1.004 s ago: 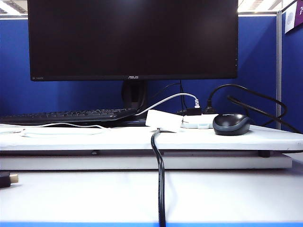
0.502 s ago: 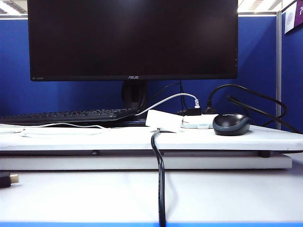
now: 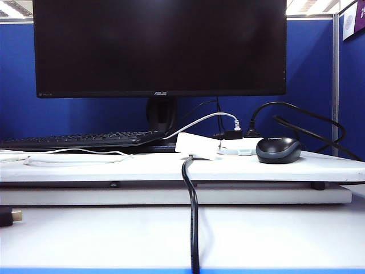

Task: Pick up the Type-C charging cable and the charging base, insert one end of the Type-C charger into the corresponding slot on the base, and finally place the plugged-in charger back on the table.

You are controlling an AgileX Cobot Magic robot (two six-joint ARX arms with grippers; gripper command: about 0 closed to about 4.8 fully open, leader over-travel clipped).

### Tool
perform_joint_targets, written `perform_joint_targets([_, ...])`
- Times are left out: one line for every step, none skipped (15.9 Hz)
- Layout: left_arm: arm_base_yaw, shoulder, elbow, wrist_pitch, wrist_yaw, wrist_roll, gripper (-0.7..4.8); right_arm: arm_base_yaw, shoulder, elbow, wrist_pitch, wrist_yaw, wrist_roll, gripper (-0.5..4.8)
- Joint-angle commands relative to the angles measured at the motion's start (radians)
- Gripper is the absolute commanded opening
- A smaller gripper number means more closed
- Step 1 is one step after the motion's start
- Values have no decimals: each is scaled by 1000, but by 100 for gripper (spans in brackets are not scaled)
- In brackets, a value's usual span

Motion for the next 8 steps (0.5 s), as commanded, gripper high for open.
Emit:
perform_joint_targets([-16,167,122,-210,90,143,-4,76,166,129,-3,-35,-37,-8])
perform_joint_targets([-28,230,160,-277,66,39,-4,119,226,168,-9,-80,-37,-8])
perform_joint_targets([-33,271,175,-306,25,-34,-4,156,261,186,-7,-91,-37,-8])
perform_joint_targets([-38,305,182,-323,0,-79,-4,180,278,192,-7,-90,-37,-8])
perform_joint_targets([-48,348,184,-334,-26,-132,-4,225,298,193,-8,-90,-37,-8])
perform_joint_targets([-64,391,184,-344,-73,-181,-1,262,311,192,-15,-90,-37,-8])
perform_joint_targets([-76,424,186,-351,-111,-205,49,286,321,191,-21,-89,-37,-8])
perform_joint_targets([-96,464,188,-359,-120,-213,212,305,328,191,-30,-89,-37,-8])
